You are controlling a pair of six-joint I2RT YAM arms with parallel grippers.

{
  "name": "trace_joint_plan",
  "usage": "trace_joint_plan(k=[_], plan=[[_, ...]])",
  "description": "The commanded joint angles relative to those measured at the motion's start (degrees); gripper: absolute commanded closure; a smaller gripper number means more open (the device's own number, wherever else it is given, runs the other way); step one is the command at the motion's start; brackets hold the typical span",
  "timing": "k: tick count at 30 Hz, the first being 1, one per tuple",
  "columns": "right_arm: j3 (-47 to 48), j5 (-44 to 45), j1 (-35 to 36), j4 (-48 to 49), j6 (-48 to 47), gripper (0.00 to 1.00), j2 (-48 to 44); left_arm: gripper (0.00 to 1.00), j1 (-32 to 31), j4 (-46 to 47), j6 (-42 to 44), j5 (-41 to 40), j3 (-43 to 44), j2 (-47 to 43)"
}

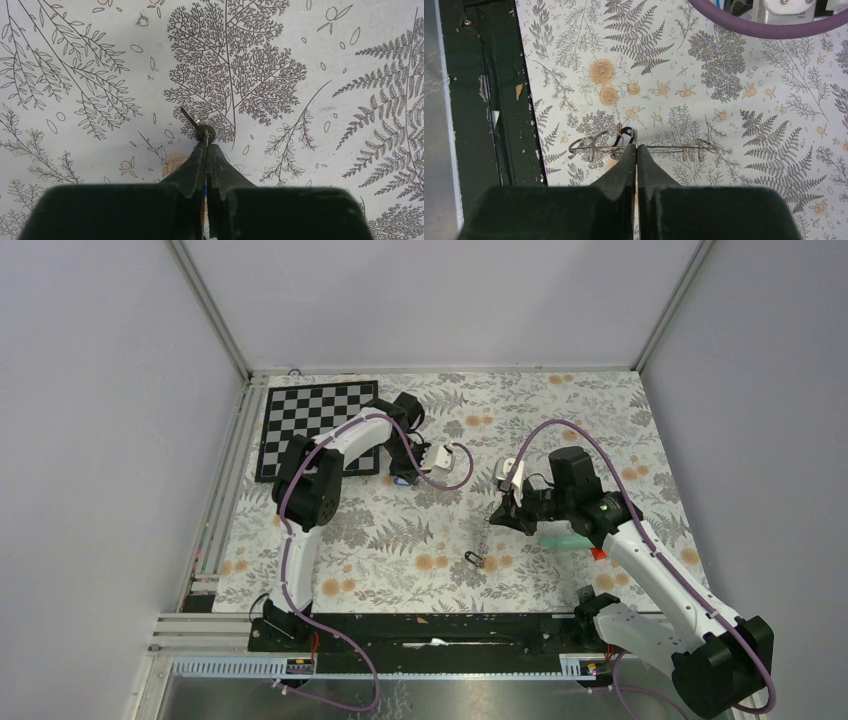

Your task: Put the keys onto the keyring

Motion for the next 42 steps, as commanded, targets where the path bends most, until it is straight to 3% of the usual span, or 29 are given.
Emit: trace_joint_plan(k=[1, 7, 14, 22, 27, 35, 42], plan=[[0.25, -2.43, -0.34, 1.40, -0.34, 1.00, -0.17, 1.00, -0.20, -0.70, 0.37, 1.36, -0.16, -2.67], [1.67, -3.67, -0.43, 1.25, 1.08, 1.00, -0.25, 1.00, -0.02, 0.42, -1.54, 9.31, -4.03, -11.31], [5.68, -5.82, -0.43, 0.53, 3.08, 1.00, 2.28, 1.00, -1.79, 10.56, -10.98, 17.99, -12.32, -26.22], [12.12, -11.36, -0.17, 3.56, 10.60, 1.00, 7.67, 1.00, -9.23, 28.62, -24.86, 14.94, -23.52, -42.78], [13.60, -13.90, 0.59, 5.62, 13.86, 1.00, 9.91, 1.00, -12.49, 29.82, -28.12, 15.20, -22.90, -46.98], [13.49, -15.69, 1.65, 7.55, 16.57, 1.00, 11.76, 1.00, -16.70, 24.26, -20.04, 15.68, -23.13, -48.95], [12.47, -17.56, 1.78, 10.14, 19.88, 1.00, 13.27, 1.00, -19.99, 19.67, -14.50, 11.42, -21.71, -48.48]])
